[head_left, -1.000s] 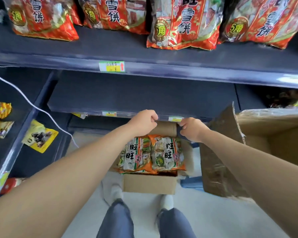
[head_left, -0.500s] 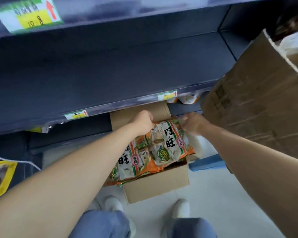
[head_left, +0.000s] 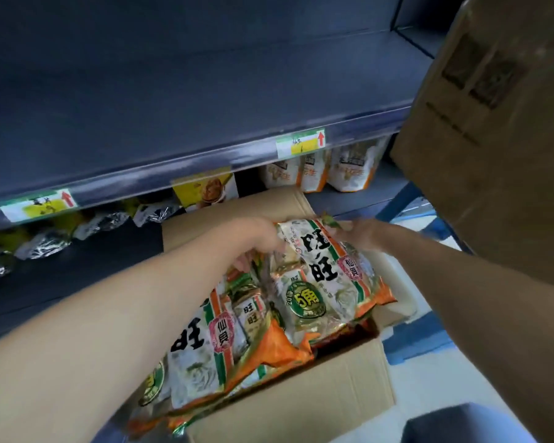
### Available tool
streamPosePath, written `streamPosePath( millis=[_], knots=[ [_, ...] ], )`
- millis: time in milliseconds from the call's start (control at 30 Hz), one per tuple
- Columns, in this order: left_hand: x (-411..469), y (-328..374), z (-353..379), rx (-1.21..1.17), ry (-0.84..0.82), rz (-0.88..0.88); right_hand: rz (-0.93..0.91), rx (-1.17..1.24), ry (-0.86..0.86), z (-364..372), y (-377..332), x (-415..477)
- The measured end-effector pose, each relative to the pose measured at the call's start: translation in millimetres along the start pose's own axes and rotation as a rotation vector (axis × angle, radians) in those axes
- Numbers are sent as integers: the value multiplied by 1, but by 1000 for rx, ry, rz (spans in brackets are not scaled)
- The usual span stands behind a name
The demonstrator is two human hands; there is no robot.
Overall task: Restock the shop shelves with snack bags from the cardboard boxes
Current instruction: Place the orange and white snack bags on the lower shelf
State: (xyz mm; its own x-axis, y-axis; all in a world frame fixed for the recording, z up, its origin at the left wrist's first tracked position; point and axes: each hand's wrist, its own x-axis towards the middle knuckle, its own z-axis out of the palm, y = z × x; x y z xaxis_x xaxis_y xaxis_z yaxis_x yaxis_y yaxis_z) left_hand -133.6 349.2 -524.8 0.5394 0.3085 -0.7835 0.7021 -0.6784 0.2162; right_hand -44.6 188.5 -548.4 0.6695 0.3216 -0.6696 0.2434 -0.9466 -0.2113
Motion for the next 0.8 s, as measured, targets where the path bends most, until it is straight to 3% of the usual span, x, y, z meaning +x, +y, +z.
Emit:
streamPosePath(
  millis=[100,300,433,633,800],
  knots=[
    [17,-1,14,-66,40,33,2,90,-12,15,8,-1],
    [15,-5,26,-268,69,115,46,550,97,42,19,20],
    [-7,4,10,-212,118,179,105,804,39,30,19,9],
    [-54,18,-44,-45,303,377,79,820,107,-13,10,-23],
    [-75,19,-99,-101,548,449,-100,1010,340,-57,-37,-60]
  ],
)
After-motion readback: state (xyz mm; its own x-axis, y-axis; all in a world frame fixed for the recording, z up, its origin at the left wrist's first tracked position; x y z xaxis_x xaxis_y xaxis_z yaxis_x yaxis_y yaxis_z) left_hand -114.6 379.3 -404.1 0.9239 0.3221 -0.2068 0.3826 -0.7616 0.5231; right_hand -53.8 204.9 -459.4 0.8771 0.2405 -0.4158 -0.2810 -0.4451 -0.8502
